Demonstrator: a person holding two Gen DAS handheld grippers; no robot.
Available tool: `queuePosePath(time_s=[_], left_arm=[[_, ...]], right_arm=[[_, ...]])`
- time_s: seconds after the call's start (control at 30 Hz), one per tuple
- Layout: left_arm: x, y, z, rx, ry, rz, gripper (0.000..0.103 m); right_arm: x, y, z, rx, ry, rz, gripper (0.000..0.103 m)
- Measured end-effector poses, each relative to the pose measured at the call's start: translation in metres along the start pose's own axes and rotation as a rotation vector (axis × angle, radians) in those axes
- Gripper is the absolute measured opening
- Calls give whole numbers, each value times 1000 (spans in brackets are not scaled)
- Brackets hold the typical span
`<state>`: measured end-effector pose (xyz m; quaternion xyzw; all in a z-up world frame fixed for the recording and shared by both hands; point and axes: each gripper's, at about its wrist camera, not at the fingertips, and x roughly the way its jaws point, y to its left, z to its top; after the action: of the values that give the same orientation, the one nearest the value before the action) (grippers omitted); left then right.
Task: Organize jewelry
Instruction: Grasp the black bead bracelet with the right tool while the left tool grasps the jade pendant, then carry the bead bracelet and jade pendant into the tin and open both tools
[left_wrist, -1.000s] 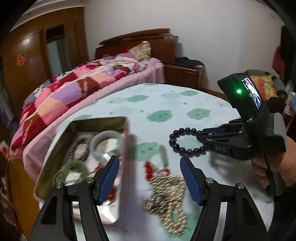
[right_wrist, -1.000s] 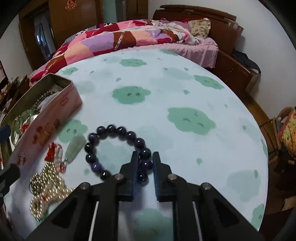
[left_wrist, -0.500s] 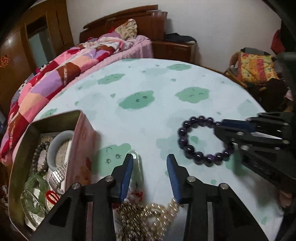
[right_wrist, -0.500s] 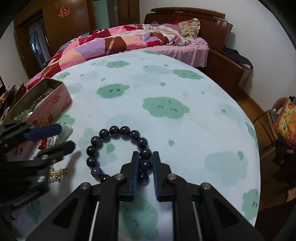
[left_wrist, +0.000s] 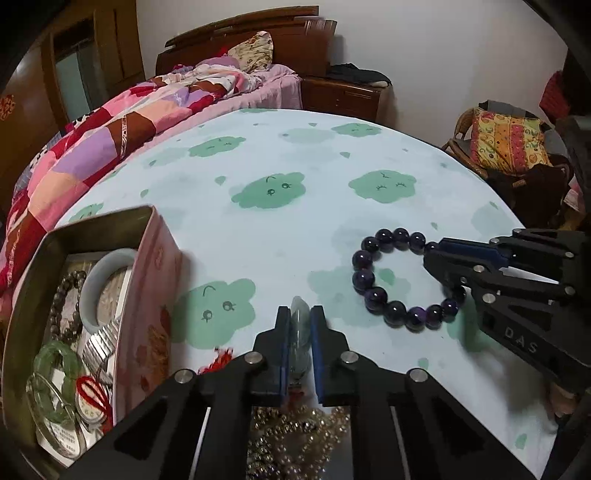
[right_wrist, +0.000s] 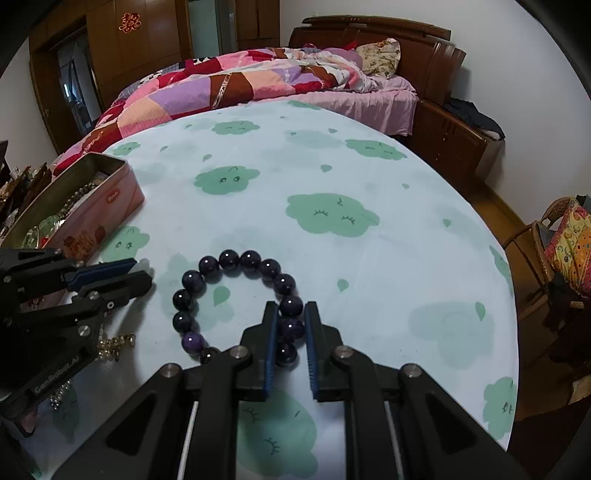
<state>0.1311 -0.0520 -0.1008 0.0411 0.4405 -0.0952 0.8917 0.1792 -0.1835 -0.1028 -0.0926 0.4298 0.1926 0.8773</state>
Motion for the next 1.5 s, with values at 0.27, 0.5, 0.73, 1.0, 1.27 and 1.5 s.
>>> queuePosePath(time_s=[0.27,0.5,0.73,1.0,1.27,1.5], left_arm=[[-34,5,-3,-33,-72,-30,9],[-91,10,5,-53,-207,-48,9],[-137,11,15,-44,-309,-63,9],[-171,26,17,-53,-392,-50,9],[-177,49,10,-75,-402,-16,9],[-176,69,1,-99,-397,32,9]], right_arm=[[-12,0,-2,11,-60,34,16],[-33,3,-7,30,-106,75,16],[-72,10,6,14,-193,94,15],[-102,25,18,-29,-262,104,15],[-107,50,29,-74,-283,162,15],[-105,73,40,-127,-291,182,15]])
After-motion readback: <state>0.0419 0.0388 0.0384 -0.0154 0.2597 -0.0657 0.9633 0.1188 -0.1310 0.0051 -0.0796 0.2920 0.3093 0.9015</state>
